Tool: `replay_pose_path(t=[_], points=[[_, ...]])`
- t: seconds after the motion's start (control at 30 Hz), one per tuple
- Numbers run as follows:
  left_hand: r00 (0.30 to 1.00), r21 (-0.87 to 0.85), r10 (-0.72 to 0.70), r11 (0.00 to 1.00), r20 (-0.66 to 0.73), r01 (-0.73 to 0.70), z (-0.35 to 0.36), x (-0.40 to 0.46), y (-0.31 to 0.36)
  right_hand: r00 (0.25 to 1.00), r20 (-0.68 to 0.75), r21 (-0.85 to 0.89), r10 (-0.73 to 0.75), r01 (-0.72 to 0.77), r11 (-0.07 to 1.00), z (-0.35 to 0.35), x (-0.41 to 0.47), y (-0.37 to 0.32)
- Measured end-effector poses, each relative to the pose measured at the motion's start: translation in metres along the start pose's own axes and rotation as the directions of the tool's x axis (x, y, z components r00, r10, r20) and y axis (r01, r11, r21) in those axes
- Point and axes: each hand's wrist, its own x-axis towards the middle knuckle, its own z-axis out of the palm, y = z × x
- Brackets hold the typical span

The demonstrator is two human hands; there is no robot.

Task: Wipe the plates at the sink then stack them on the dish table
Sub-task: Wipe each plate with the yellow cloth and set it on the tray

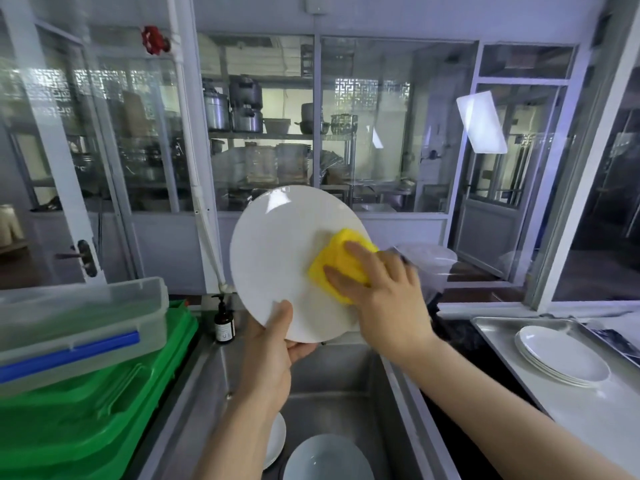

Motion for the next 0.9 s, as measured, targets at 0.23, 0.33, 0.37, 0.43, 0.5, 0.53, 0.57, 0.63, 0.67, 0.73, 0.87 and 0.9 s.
replay_pose_path(t=[0.23, 0.33, 0.37, 0.43, 0.5, 0.53, 0.57, 0.63, 0.67, 0.73, 0.87, 0.9], points=[[0.997, -0.013, -0.063, 0.998, 0.054, 0.064, -0.004, 0.001, 0.004, 0.955, -0.063, 0.037, -0.291, 0.294, 0.955, 0.002, -0.018, -0.026], [0.997, -0.003, -0.041, 0.999, 0.067, 0.042, -0.007, 0.003, 0.005, 0.951, -0.024, 0.030, -0.307, 0.308, 0.951, 0.003, -0.014, -0.015], [0.997, 0.011, -0.030, 1.000, 0.068, 0.029, -0.007, 0.004, 0.004, 0.961, -0.006, 0.015, -0.275, 0.275, 0.961, 0.003, -0.010, -0.010], [0.998, 0.047, -0.025, 0.999, 0.057, 0.023, -0.009, 0.002, 0.001, 0.989, 0.044, -0.021, -0.139, 0.140, 0.990, 0.003, 0.002, 0.004], [0.998, 0.111, -0.033, 0.993, 0.051, 0.027, -0.012, -0.001, -0.007, 0.994, 0.099, -0.046, 0.042, -0.038, 0.998, 0.004, 0.019, 0.019], [0.998, 0.151, -0.033, 0.988, 0.059, 0.024, -0.014, -0.003, -0.011, 0.986, 0.110, -0.040, 0.123, -0.119, 0.992, 0.005, 0.025, 0.024], [0.997, 0.183, -0.037, 0.983, 0.071, 0.024, -0.014, -0.004, -0.015, 0.976, 0.107, -0.020, 0.187, -0.186, 0.982, 0.007, 0.030, 0.028], [0.995, 0.221, -0.047, 0.975, 0.091, 0.026, -0.015, -0.006, -0.021, 0.963, 0.097, 0.033, 0.251, -0.255, 0.966, 0.009, 0.037, 0.027], [0.994, 0.240, -0.046, 0.971, 0.103, 0.020, -0.014, -0.005, -0.023, 0.964, 0.083, 0.063, 0.253, -0.259, 0.964, 0.009, 0.040, 0.024], [0.989, 0.283, -0.043, 0.959, 0.140, 0.002, -0.015, -0.004, -0.022, 0.971, 0.041, 0.133, 0.234, -0.238, 0.962, 0.010, 0.043, 0.014], [0.986, 0.340, -0.054, 0.941, 0.160, -0.003, -0.017, -0.003, -0.022, 0.989, 0.021, 0.322, 0.147, -0.146, 0.935, 0.007, 0.048, -0.011], [0.985, 0.341, -0.053, 0.940, 0.165, -0.007, -0.017, -0.003, -0.022, 0.996, 0.033, 0.355, 0.082, -0.089, 0.931, 0.006, 0.048, -0.017]])
